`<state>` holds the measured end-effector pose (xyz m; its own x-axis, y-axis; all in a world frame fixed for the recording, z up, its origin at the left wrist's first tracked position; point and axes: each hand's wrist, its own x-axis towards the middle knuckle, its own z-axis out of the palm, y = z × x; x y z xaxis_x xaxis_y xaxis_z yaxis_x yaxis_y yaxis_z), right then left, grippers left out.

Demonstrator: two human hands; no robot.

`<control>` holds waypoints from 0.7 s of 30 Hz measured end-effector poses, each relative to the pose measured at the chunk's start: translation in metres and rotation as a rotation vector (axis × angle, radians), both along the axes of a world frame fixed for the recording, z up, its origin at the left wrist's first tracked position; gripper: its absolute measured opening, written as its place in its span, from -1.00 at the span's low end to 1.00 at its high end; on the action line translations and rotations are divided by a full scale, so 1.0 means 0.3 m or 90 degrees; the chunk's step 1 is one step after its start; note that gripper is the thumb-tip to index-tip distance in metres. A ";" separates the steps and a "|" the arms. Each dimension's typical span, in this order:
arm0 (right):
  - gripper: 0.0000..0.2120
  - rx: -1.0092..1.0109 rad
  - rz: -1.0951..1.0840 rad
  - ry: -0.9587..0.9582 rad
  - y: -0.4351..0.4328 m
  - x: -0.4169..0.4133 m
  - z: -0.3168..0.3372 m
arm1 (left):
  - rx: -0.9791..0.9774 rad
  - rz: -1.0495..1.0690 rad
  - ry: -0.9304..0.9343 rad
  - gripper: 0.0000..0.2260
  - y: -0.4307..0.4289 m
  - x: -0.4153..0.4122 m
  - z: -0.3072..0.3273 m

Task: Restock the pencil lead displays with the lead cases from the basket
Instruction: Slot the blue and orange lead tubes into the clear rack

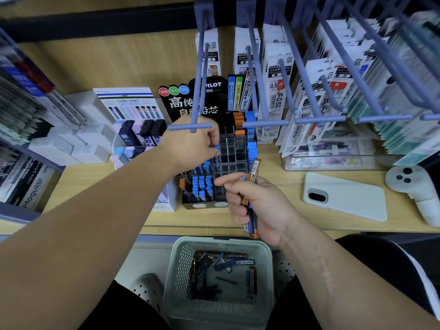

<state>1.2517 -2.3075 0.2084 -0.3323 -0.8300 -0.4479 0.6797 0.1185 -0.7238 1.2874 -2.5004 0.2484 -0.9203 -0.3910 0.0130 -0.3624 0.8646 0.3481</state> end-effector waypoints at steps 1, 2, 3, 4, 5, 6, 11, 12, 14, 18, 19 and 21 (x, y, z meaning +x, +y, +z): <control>-0.80 -0.015 0.010 -0.014 0.000 0.001 0.004 | 0.034 0.004 0.023 -0.87 0.004 0.009 0.006; -0.78 -0.029 0.015 -0.029 0.000 0.003 0.008 | 0.069 0.010 0.053 -0.86 0.009 0.020 0.012; -0.77 -0.042 0.017 -0.042 0.000 0.004 0.012 | 0.103 0.015 0.090 -0.85 0.018 0.034 0.017; -0.77 -0.054 0.013 -0.053 0.001 0.004 0.014 | 0.143 0.026 0.134 -0.86 0.032 0.052 0.026; -0.76 -0.066 0.006 -0.064 0.001 0.003 0.017 | 0.192 0.045 0.187 -0.90 0.052 0.073 0.033; -0.76 -0.080 -0.005 -0.074 0.001 0.001 0.019 | 0.245 0.077 0.240 -0.95 0.079 0.098 0.038; -0.78 -0.112 -0.110 -0.125 -0.011 -0.001 0.028 | 0.476 0.238 0.232 -0.78 0.276 0.229 -0.015; -0.78 -0.101 -0.141 -0.109 -0.015 0.000 0.027 | 0.524 0.247 0.195 -0.78 0.308 0.244 -0.034; -0.78 -0.070 -0.203 -0.071 -0.020 0.001 0.024 | 0.608 0.270 0.159 -0.81 0.349 0.260 -0.066; -0.80 -0.065 -0.300 -0.082 -0.019 -0.006 0.024 | 0.740 0.333 0.187 -0.85 0.369 0.251 -0.077; -0.80 -0.068 -0.312 -0.087 -0.018 -0.007 0.026 | 0.763 0.337 0.189 -0.86 0.375 0.245 -0.073; -0.83 -0.087 -0.326 -0.110 -0.015 -0.005 0.033 | 0.781 0.339 0.190 -0.88 0.387 0.233 -0.075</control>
<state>1.2503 -2.3121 0.2183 -0.6392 -0.6363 -0.4319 0.7364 -0.3445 -0.5822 1.3573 -2.3842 0.2261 -0.6799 -0.5977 -0.4249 -0.3272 -0.2713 0.9052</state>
